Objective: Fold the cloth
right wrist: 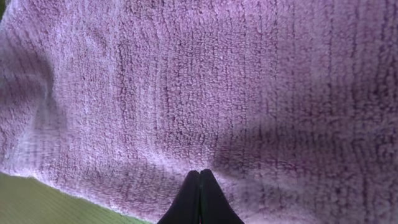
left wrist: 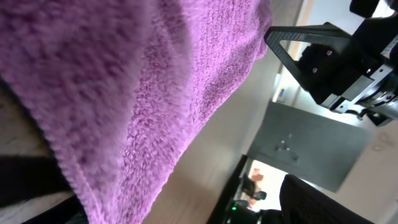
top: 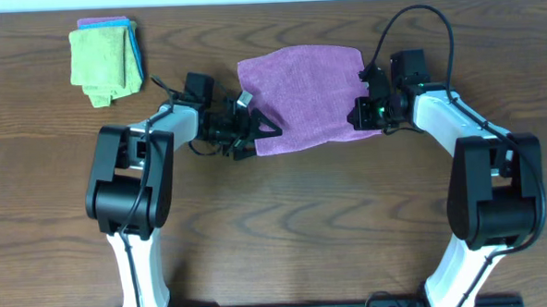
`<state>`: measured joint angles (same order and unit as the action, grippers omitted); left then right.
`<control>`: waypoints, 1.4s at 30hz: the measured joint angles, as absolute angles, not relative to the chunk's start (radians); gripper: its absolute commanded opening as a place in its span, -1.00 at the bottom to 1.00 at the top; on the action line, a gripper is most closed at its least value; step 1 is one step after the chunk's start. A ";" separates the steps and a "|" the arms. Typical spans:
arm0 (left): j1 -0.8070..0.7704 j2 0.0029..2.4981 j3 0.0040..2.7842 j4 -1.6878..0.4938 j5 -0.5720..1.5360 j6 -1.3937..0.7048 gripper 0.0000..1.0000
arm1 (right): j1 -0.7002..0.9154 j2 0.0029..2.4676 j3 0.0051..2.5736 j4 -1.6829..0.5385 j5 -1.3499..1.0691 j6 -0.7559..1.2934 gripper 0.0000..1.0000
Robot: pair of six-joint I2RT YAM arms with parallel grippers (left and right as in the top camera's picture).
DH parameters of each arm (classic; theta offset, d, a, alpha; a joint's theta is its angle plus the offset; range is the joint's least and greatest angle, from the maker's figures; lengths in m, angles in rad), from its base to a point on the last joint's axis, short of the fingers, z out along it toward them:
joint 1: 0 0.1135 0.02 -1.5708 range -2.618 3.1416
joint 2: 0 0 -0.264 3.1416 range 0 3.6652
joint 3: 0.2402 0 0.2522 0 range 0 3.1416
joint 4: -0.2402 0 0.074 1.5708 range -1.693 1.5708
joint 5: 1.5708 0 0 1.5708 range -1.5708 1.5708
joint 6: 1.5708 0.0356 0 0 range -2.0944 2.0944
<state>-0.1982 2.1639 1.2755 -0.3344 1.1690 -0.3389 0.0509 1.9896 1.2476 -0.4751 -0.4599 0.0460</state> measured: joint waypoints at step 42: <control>-0.232 1.984 1.275 -0.494 0.720 -0.209 0.82 | 0.051 1.990 1.248 -0.482 -0.463 0.055 0.05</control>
